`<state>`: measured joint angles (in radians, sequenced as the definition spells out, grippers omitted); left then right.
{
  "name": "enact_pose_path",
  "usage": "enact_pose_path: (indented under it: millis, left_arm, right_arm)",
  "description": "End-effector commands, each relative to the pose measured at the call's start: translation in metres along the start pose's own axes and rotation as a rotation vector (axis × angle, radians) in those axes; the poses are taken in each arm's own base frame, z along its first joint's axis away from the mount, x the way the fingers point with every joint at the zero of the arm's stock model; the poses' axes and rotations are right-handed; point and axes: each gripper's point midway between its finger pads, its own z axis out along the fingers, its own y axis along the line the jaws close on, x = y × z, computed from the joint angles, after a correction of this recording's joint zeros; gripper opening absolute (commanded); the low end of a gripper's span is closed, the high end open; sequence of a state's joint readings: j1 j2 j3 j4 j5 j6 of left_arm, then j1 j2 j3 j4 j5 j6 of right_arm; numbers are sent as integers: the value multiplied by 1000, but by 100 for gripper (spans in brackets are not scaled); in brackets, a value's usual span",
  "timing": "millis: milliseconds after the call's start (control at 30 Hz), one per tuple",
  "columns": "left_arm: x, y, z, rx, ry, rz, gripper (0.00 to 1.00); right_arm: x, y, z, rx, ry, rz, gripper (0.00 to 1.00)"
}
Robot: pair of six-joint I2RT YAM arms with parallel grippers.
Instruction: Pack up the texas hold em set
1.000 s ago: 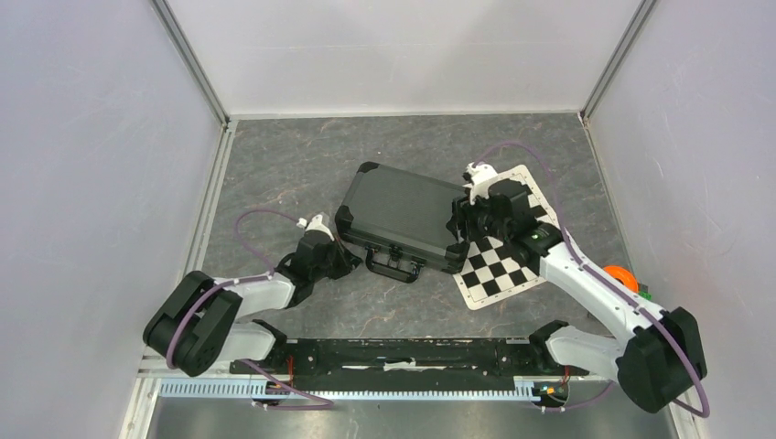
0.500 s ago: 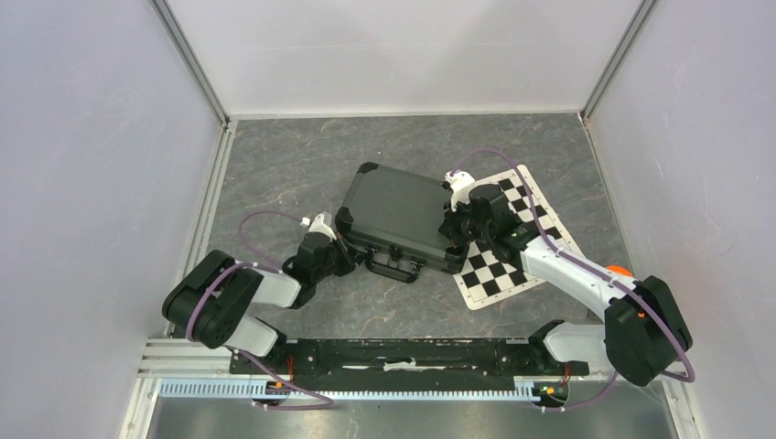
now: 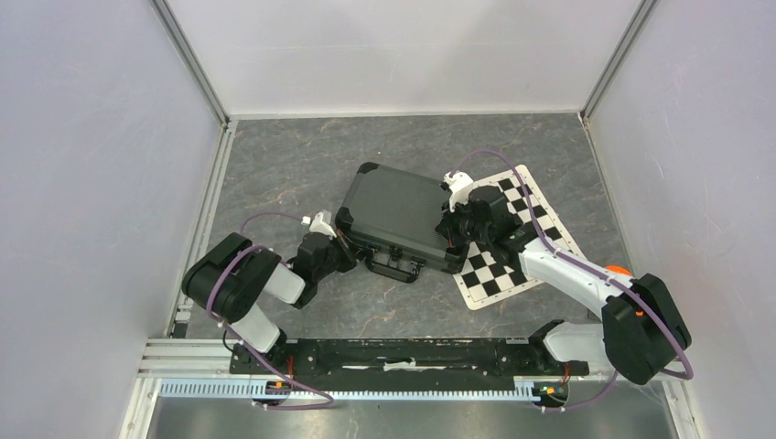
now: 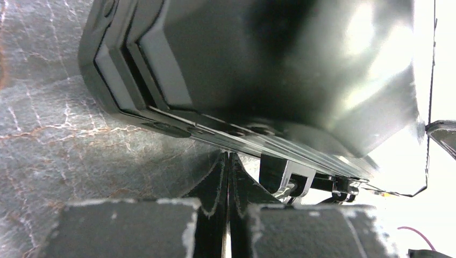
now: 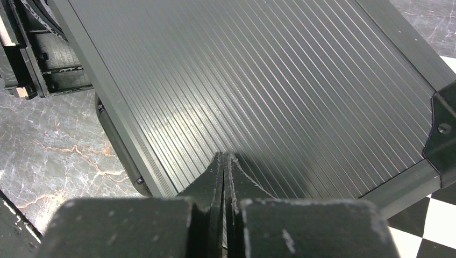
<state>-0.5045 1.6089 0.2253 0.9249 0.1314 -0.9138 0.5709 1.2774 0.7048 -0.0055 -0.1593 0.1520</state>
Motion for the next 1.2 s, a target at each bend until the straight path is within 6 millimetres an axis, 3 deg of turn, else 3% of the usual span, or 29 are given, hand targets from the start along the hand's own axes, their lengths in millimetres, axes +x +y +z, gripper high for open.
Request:
enact_pose_path:
  millis: [0, 233, 400, 667, 767, 867, 967, 1167]
  left_arm:
    - [24, -13, -4, 97, 96, -29, 2]
    - [29, -19, -19, 159, 97, -41, 2]
    - [29, -44, -29, 285, 110, -61, 3]
    - [21, -61, -25, 355, 95, -81, 3]
    - [18, -61, -25, 353, 81, -80, 3]
    - [17, -62, -26, 347, 75, -73, 3]
    - [13, -65, -27, 350, 68, -65, 3]
    - [8, -72, -27, 355, 62, -55, 3]
  right_arm:
    - [45, -3, -1, 16, 140, 5, 0]
    - [43, -4, -3, 27, 133, 4, 0]
    - [44, -3, -1, 24, 139, 3, 0]
    - [44, 2, -2, 15, 147, -28, 0]
    - [44, 4, -4, 10, 153, -54, 5]
    - [43, 13, -5, -37, 151, -97, 21]
    - [41, 34, -6, -138, 135, -170, 43]
    - [42, 59, -8, -236, 150, -266, 70]
